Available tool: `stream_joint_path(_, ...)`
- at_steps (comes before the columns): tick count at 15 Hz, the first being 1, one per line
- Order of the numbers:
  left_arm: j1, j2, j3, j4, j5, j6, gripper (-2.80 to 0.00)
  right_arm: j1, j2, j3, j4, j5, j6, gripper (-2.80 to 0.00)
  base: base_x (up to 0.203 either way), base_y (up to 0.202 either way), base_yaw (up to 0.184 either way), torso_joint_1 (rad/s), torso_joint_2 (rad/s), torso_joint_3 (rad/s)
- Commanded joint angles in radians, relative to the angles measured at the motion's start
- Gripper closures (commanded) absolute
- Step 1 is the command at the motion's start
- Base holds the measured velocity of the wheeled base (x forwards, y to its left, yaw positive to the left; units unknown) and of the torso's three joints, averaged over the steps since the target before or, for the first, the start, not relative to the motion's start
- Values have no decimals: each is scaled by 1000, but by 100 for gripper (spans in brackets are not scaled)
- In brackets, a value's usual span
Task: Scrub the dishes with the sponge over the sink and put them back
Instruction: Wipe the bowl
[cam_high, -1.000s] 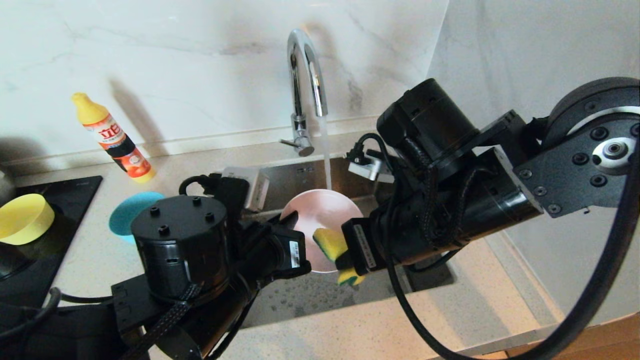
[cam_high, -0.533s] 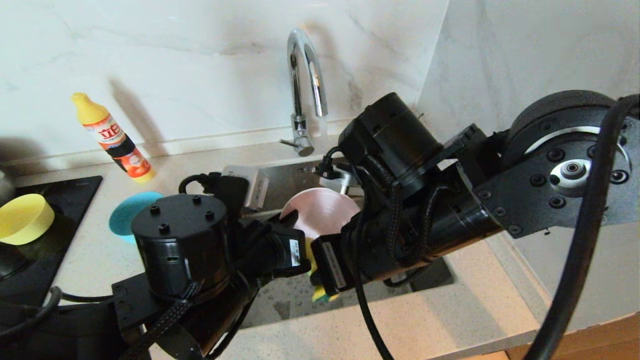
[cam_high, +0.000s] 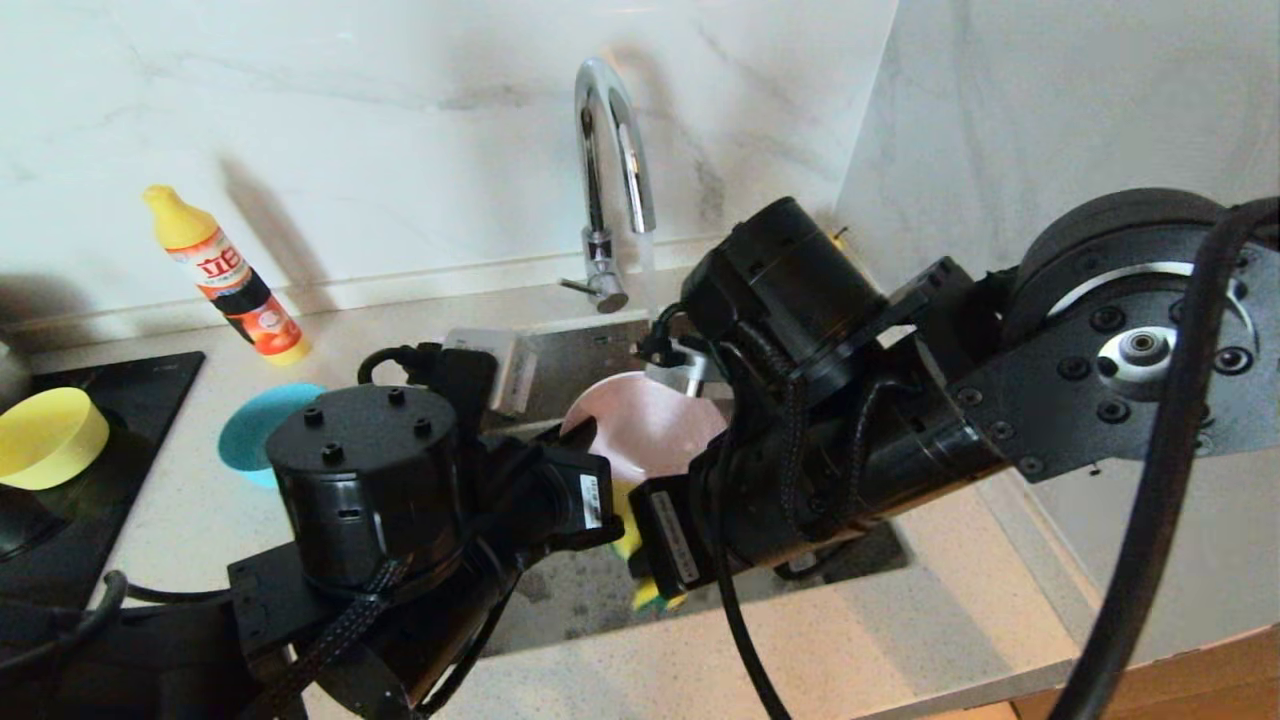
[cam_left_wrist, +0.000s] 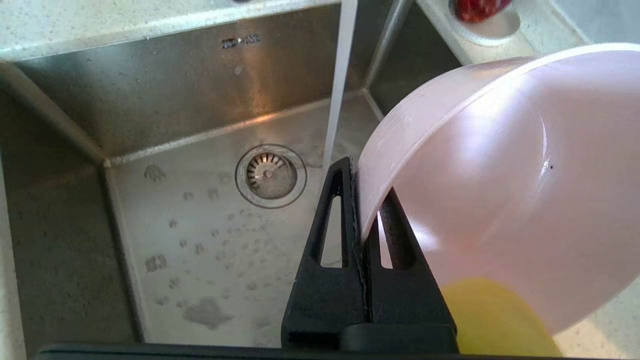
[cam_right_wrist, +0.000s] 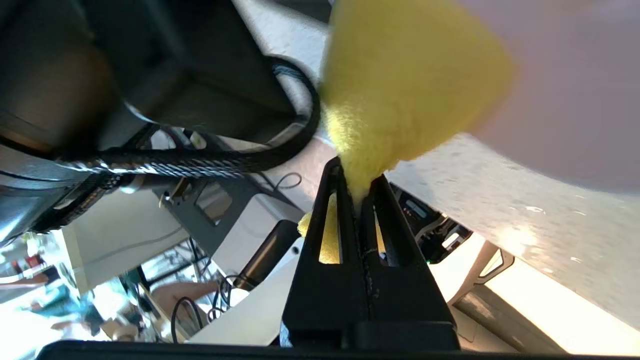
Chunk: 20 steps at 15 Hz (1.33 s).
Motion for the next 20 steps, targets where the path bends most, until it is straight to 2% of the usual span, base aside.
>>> stream_joint_path(1, 0, 1, -3, -4, 3, -1, 0, -45, -52, 12, 4, 2, 0, 0, 0, 0, 0, 0, 0, 0)
stream_joint_path(6, 0, -8, -2, 1, 5, -1, 0, -120, -88, 0, 5, 2, -4, 0, 0, 0, 0, 0, 0, 0)
stream_joint_path(14, 0, -6, 10, -4, 5, 2, 0, -119, -38, -150, 9, 2, -7, 0, 0, 0, 0, 0, 0, 0)
stream_joint_path(20, 0, -2, 24, -4, 5, 1, 0, -82, -34, -172, 9, 3, -11, 0, 0, 0, 0, 0, 0, 0)
